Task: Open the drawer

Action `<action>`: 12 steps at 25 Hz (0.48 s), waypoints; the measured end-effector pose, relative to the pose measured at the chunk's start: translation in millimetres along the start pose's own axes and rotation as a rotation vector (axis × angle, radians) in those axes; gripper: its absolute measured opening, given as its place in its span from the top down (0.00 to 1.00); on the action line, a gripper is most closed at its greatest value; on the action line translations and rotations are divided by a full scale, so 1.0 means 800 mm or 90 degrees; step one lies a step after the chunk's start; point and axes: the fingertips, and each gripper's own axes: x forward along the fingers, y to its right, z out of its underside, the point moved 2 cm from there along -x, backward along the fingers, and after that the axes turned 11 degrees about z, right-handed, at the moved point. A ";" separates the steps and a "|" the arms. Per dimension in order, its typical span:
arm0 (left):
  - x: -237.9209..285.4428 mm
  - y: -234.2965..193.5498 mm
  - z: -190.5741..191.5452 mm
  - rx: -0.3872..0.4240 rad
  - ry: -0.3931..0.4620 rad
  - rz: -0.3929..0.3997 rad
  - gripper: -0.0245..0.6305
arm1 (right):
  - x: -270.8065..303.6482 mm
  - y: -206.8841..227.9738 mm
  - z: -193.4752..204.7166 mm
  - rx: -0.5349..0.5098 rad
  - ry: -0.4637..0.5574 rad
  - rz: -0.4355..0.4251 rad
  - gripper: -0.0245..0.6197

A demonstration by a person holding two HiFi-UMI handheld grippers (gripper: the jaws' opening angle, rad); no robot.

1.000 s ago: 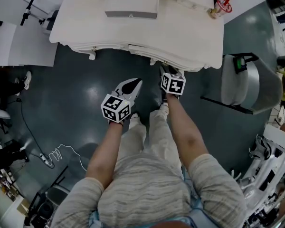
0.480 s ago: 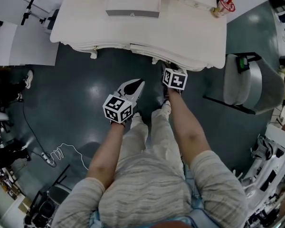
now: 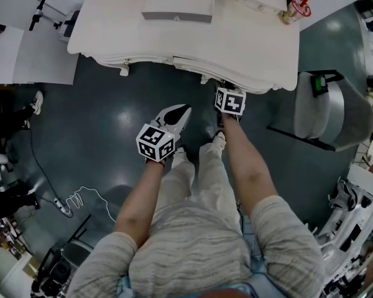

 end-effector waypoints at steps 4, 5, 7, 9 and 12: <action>-0.002 0.001 0.003 -0.002 0.000 -0.001 0.92 | 0.001 0.000 -0.001 -0.015 -0.005 0.011 0.77; -0.003 0.002 0.004 -0.002 0.000 -0.002 0.92 | 0.000 0.001 0.000 -0.017 -0.005 0.012 0.77; -0.003 0.003 0.004 -0.003 0.001 -0.003 0.92 | 0.000 0.001 0.000 -0.019 -0.004 0.013 0.77; -0.004 0.001 0.002 -0.003 0.004 -0.004 0.92 | 0.001 0.001 0.000 -0.021 -0.003 0.013 0.77; -0.005 -0.001 0.003 -0.004 0.006 -0.006 0.92 | 0.001 0.000 0.001 -0.026 -0.002 0.013 0.78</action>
